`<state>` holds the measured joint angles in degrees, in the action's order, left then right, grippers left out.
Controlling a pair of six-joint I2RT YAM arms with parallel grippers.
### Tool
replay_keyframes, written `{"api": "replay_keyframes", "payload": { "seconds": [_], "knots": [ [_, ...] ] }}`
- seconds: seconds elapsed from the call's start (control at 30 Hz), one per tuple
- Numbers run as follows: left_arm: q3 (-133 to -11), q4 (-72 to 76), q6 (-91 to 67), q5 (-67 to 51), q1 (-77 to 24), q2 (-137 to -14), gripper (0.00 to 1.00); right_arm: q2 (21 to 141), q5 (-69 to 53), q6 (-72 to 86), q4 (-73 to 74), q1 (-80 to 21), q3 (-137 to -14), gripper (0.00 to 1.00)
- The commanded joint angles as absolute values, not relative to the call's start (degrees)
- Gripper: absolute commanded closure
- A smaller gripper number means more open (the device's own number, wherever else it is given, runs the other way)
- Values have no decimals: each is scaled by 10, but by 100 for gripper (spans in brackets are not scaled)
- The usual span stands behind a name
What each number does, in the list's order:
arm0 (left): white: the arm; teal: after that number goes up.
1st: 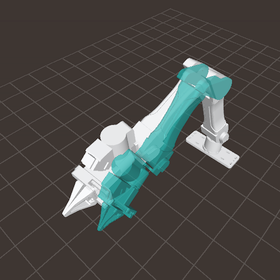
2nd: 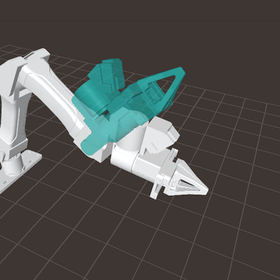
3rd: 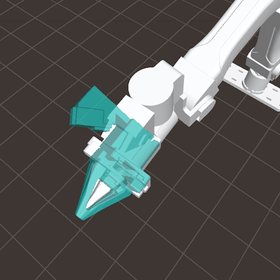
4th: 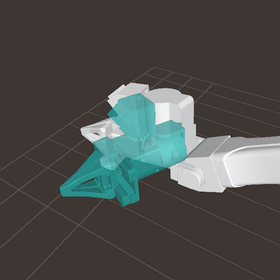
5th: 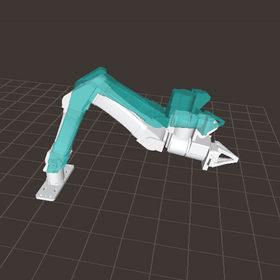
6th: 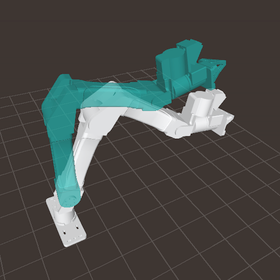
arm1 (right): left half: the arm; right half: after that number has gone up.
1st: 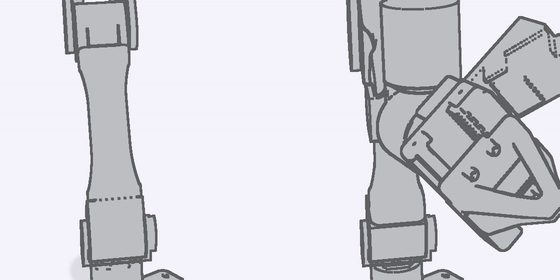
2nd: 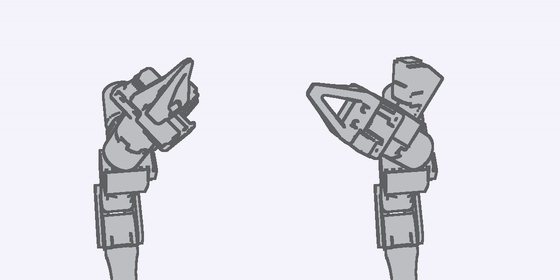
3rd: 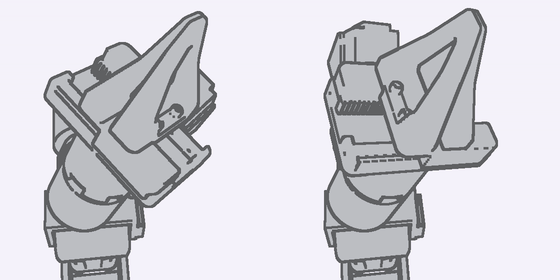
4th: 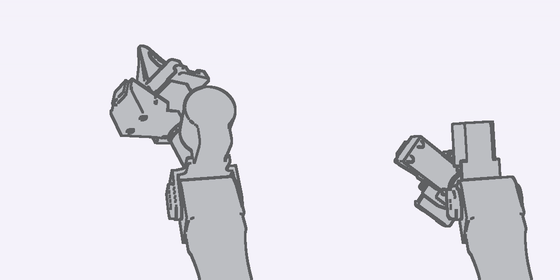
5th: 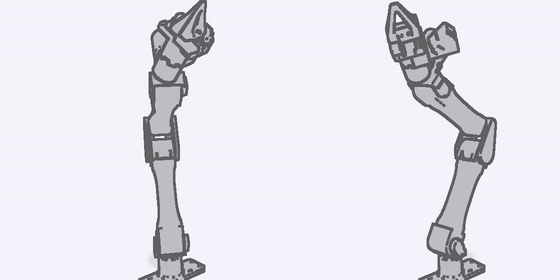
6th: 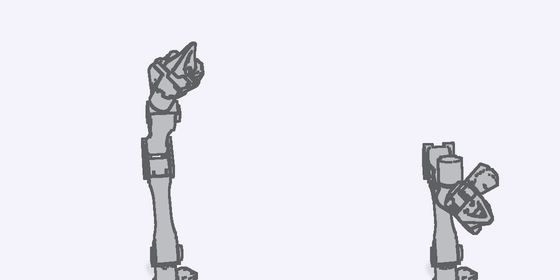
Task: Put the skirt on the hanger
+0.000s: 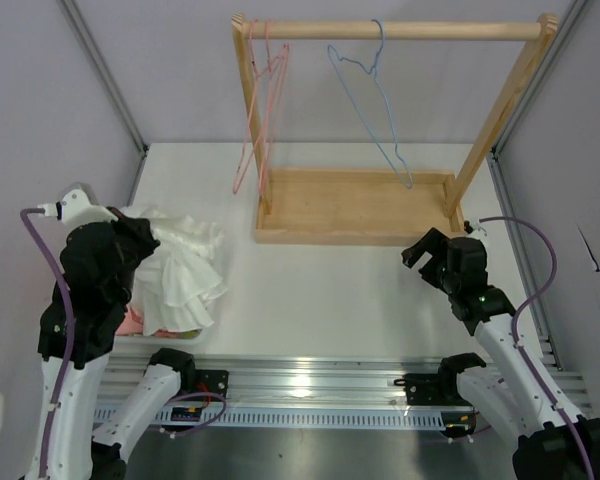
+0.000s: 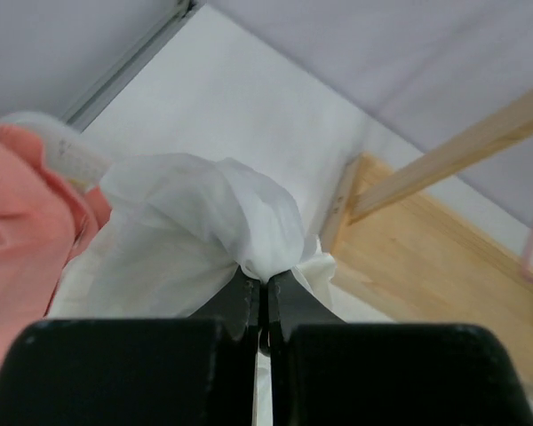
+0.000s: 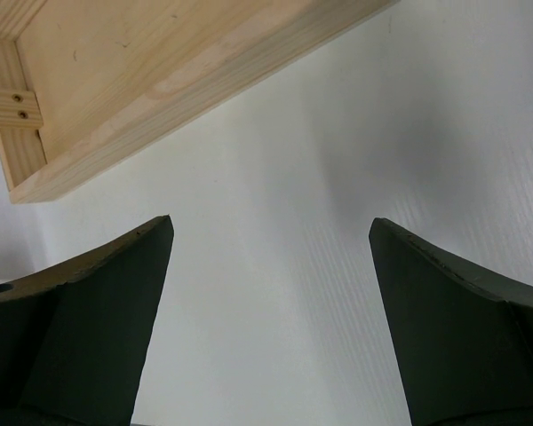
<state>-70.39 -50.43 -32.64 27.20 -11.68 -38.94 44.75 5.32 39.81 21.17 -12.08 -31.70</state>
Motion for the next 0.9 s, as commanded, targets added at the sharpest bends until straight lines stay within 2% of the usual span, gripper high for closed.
{"api": "replay_keyframes", "payload": {
  "seconds": [0.0,0.23,0.47,0.63,0.77,0.87],
  "knots": [
    [-742,-433,-235,129,-112,-401,100,451,66,381,202,-129,-361,1],
    [-744,-326,-211,-130,-125,-399,100,449,66,368,214,-139,-412,2],
    [-731,-237,-215,-276,-179,-407,100,456,69,366,230,-161,-469,2],
    [-753,-194,-210,-303,-232,-436,100,463,58,367,235,-175,-494,3],
    [-774,-177,-206,-265,-296,-474,100,468,57,364,245,-192,-519,4],
    [-736,-146,-214,-201,-343,-495,100,468,51,364,257,-207,-532,5]
  ]
}}
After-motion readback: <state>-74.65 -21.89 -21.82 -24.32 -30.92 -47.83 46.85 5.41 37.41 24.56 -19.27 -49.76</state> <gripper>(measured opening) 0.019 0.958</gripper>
